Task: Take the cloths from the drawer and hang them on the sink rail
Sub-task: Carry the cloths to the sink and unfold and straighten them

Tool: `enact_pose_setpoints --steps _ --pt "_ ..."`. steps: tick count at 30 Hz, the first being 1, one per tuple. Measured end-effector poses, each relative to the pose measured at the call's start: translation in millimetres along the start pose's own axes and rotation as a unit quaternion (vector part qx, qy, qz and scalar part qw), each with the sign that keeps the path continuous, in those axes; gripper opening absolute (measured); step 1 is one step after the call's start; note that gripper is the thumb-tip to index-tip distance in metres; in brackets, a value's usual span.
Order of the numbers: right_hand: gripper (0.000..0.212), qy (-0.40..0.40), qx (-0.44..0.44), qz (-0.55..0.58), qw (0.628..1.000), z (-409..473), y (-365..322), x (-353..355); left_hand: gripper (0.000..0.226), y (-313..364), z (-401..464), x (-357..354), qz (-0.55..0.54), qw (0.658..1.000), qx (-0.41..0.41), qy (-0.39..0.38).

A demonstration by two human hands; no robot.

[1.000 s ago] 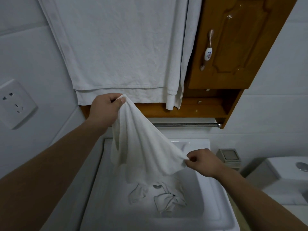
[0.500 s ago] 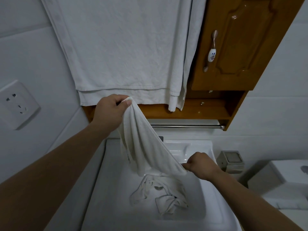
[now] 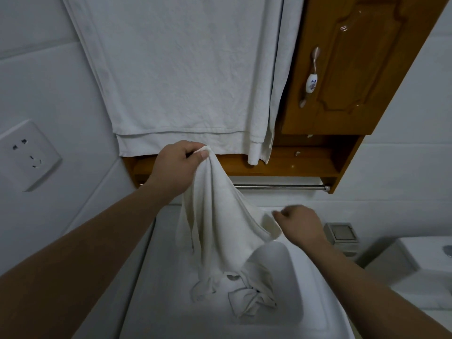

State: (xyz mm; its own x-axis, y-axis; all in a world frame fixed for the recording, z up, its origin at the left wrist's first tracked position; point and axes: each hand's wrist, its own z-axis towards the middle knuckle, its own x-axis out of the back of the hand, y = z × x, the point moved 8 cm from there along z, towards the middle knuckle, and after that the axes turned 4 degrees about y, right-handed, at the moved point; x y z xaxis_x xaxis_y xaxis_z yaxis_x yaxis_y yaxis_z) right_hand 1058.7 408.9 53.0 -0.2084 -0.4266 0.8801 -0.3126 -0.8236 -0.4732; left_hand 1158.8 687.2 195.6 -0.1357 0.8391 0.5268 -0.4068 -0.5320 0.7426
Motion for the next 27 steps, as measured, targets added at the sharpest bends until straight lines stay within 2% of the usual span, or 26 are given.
enact_pose_setpoints --steps 2,5,7,10,13,17,22,25,27 --pt "0.028 0.021 0.045 0.13 0.99 -2 -32 21 0.02 9 -4 -9 0.011 1.0 -0.016 -0.019" --pt "0.049 -0.011 0.106 0.294 0.95 -8 -84 45 0.02 29 -16 -29 0.037 0.994 -0.068 -0.076" --pt "0.056 -0.042 0.158 0.339 0.927 -9 -114 55 0.017 45 -23 -41 0.043 0.988 -0.108 -0.105" --pt "0.04 -0.06 0.224 0.33 0.915 -9 -141 66 0.014 57 -28 -45 0.012 0.985 -0.112 -0.129" --pt "0.027 -0.044 0.241 0.302 0.921 -9 -143 70 0.01 55 -28 -40 -0.038 0.985 -0.077 -0.147" --pt "0.015 -0.049 0.257 0.263 0.929 -13 -148 68 0.012 44 -28 -32 -0.076 0.989 -0.026 -0.122" --pt "0.033 -0.06 0.248 0.305 0.918 -12 -149 78 0.029 29 -28 -28 -0.17 0.978 0.043 -0.113" --pt "0.02 -0.066 0.245 0.31 0.916 -11 -151 85 0.033 29 -29 -29 -0.183 0.975 0.046 -0.119" --pt "0.017 -0.036 0.24 0.306 0.921 -7 -149 91 0.029 29 -30 -32 -0.196 0.971 0.045 -0.131"
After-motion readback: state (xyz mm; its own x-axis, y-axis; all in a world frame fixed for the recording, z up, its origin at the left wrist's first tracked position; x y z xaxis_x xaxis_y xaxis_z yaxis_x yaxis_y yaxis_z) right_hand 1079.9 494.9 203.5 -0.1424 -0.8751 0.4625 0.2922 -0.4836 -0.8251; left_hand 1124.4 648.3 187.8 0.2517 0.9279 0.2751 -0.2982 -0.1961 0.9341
